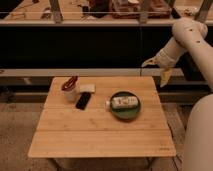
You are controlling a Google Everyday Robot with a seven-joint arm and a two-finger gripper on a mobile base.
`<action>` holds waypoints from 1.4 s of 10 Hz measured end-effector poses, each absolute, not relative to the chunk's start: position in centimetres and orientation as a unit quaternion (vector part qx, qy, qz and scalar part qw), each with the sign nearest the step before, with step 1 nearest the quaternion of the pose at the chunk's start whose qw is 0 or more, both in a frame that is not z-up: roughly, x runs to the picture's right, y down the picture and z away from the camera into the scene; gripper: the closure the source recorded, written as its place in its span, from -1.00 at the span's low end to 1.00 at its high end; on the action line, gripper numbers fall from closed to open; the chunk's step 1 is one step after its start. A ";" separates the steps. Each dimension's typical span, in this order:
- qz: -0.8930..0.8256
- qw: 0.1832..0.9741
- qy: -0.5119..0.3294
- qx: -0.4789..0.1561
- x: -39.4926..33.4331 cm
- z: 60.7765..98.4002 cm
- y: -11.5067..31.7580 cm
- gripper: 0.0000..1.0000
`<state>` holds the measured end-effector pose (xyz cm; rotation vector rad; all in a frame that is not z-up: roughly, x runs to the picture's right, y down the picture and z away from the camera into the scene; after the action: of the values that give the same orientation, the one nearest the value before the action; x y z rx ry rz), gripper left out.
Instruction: Stand the bottle upright
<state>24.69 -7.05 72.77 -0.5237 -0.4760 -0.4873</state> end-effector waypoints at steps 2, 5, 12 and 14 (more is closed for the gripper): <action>-0.244 0.900 -0.239 -0.269 22.2 73.0 -6.7 -0.60; -0.223 0.895 -0.264 -0.283 19.7 73.9 -5.3 -0.60; -0.235 0.888 -0.253 -0.303 11.0 77.3 -0.3 -0.60; -0.231 0.889 -0.246 -0.310 11.0 78.4 0.4 -0.60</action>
<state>11.04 0.45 78.35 -0.6436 -0.5110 -0.4791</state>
